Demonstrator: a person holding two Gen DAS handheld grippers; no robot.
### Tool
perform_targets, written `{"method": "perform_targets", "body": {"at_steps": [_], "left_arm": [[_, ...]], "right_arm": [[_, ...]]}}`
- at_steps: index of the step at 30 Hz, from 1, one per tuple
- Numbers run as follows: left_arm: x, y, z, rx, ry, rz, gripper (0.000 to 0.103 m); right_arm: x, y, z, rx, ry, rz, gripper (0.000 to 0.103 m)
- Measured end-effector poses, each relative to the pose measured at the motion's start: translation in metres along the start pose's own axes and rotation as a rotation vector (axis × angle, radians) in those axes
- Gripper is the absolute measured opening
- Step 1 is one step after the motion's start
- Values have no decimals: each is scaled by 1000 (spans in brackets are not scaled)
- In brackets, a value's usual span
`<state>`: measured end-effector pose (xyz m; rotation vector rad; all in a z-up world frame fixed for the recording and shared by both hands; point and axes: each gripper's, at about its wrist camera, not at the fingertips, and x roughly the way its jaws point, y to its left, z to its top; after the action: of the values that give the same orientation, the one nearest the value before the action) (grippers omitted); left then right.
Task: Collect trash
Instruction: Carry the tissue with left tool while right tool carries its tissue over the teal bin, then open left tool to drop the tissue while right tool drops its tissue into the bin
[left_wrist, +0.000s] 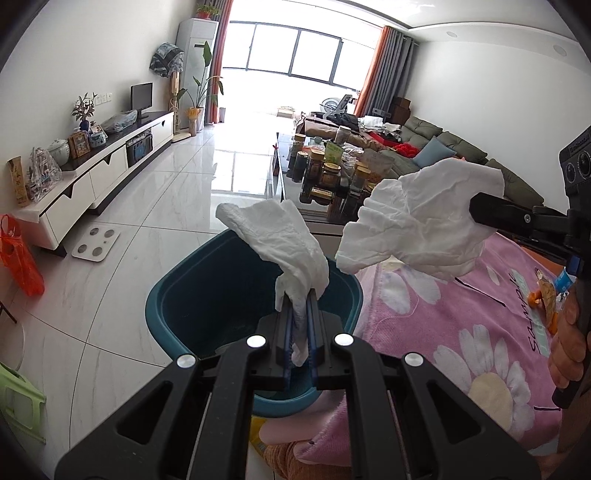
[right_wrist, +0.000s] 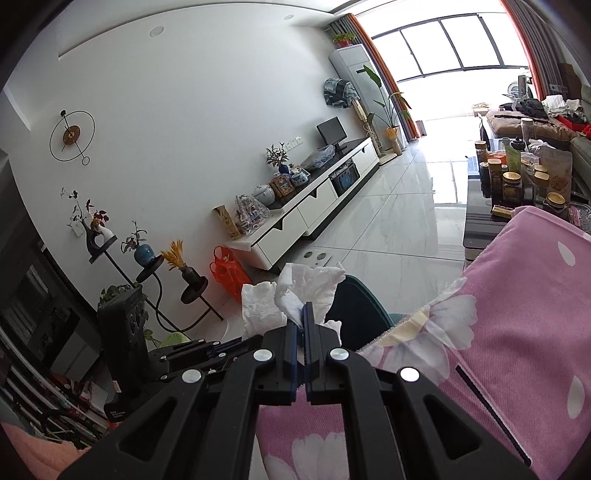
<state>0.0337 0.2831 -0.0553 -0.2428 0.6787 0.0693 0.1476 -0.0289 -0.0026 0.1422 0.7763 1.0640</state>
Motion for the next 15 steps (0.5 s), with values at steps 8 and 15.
{"method": "perform_targets", "body": {"at_steps": [8,15], "left_arm": [[25,10,-3,-21,55,27,7],[47,14,-6,-34,96,48,8]], "right_arm": [[42,2,3,-8,79,-24,2],[75,-4,4,6,144,-58,2]]}}
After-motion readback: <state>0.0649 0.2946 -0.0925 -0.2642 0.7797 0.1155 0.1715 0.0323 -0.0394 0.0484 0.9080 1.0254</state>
